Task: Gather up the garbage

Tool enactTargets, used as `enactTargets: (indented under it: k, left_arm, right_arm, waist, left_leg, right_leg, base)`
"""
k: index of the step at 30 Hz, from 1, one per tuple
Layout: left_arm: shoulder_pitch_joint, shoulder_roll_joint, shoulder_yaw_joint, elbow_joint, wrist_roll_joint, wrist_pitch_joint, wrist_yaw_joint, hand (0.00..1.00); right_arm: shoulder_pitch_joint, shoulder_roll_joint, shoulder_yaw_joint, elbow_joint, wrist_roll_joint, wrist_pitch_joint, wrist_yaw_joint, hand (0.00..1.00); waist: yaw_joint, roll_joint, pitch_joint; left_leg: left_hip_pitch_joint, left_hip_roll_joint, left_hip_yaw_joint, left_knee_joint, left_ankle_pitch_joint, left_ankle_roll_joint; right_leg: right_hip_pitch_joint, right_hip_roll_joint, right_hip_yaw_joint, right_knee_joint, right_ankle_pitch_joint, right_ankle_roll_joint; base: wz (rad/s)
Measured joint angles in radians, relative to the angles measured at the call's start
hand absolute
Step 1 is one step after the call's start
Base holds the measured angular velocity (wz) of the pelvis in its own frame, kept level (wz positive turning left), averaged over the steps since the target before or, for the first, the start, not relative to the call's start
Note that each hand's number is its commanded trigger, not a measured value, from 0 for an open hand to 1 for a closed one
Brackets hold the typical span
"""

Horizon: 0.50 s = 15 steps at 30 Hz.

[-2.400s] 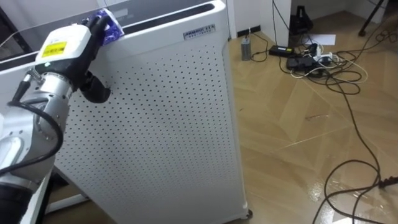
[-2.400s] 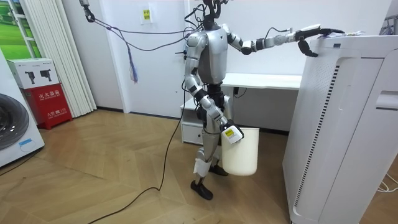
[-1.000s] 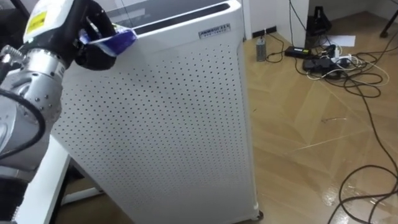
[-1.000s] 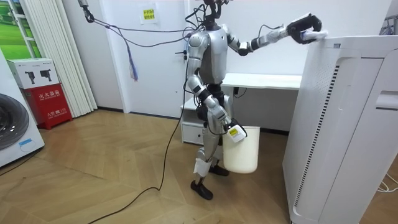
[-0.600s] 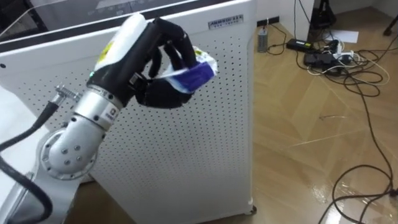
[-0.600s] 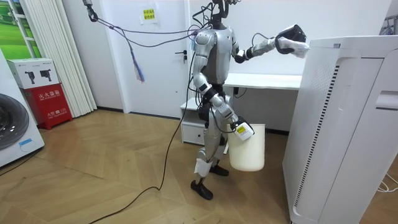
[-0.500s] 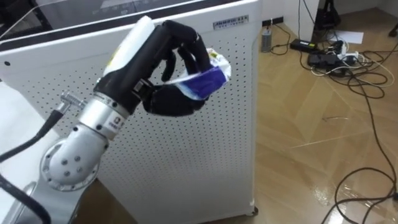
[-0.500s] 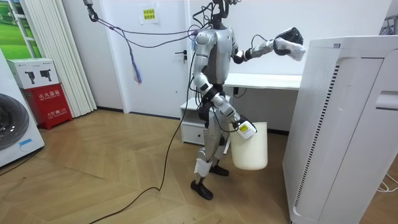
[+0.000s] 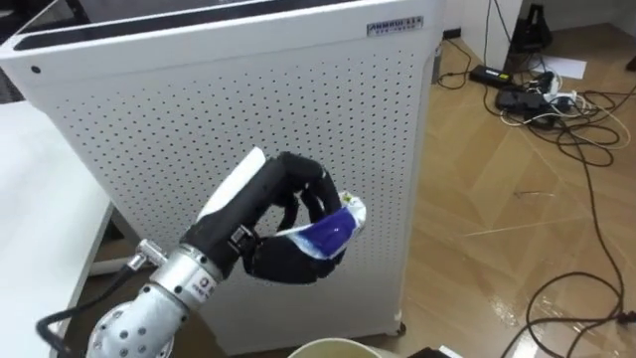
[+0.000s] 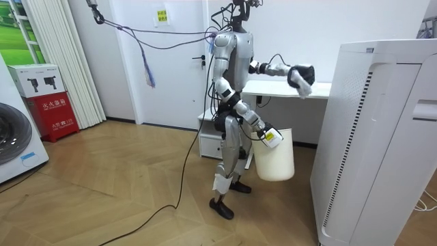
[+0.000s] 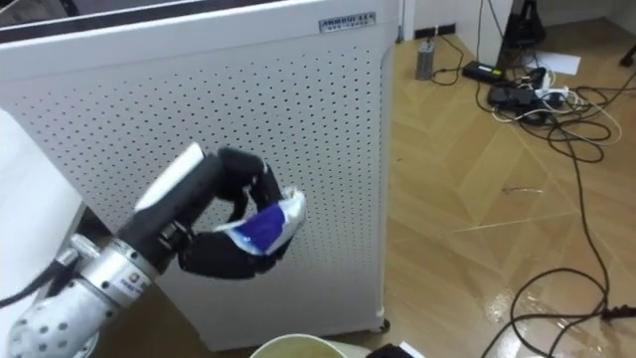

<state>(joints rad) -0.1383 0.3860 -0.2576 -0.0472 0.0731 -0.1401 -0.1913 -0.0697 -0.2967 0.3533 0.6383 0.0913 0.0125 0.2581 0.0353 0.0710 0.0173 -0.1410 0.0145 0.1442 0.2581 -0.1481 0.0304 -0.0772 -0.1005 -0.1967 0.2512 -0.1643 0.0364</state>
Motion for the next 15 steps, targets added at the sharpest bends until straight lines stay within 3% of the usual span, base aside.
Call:
enactTargets:
  k: [2,4,7,12,15]
  left_arm:
    - [0.002,-0.001,-0.034,0.082,0.000,-0.004,0.000,1.00]
    - [0.007,-0.002,-0.062,0.114,-0.003,-0.011,0.000,1.00]
    - [0.029,-0.006,-0.106,0.159,-0.003,-0.030,-0.003,1.00]
    - [0.034,-0.042,-0.136,0.269,-0.002,-0.051,-0.015,1.00]
    - [0.032,-0.070,-0.146,0.323,-0.003,-0.071,-0.017,1.00]
  right_arm:
    - [-0.023,-0.005,0.000,0.051,0.031,-0.012,0.006,1.00]
    - [-0.039,-0.014,0.000,0.062,0.054,-0.012,0.005,1.00]
    - [-0.064,-0.017,0.000,0.109,0.070,-0.042,0.004,1.00]
    - [-0.098,-0.003,0.002,0.189,0.068,-0.067,0.000,1.00]
    - [-0.117,0.003,0.013,0.196,0.070,-0.077,-0.004,1.00]
  waist:
    - [-0.003,0.000,0.0014]
    - [0.000,-0.001,0.0034]
    - [-0.003,-0.004,0.0057]
    - [-0.001,-0.008,0.0102]
    - [0.000,-0.013,0.0186]
  left_leg:
    - [-0.016,-0.001,0.001,0.002,0.004,0.005]
    - [-0.045,-0.001,0.002,0.011,0.006,0.008]
    - [-0.085,-0.001,0.002,0.025,0.009,0.010]
    - [-0.133,0.002,0.005,0.038,0.008,0.011]
    - [-0.178,0.004,0.012,0.054,0.008,0.013]
  right_leg:
    - [-0.021,-0.002,0.000,0.014,0.000,0.000]
    - [-0.055,-0.005,0.004,0.031,0.000,0.000]
    - [-0.097,-0.009,0.003,0.047,0.000,0.000]
    - [-0.149,-0.011,0.004,0.066,0.000,0.000]
    - [-0.205,-0.017,0.005,0.100,-0.001,-0.002]
  base:
    - [0.00]
    - [0.00]
    - [0.00]
    - [0.00]
    - [-0.07]
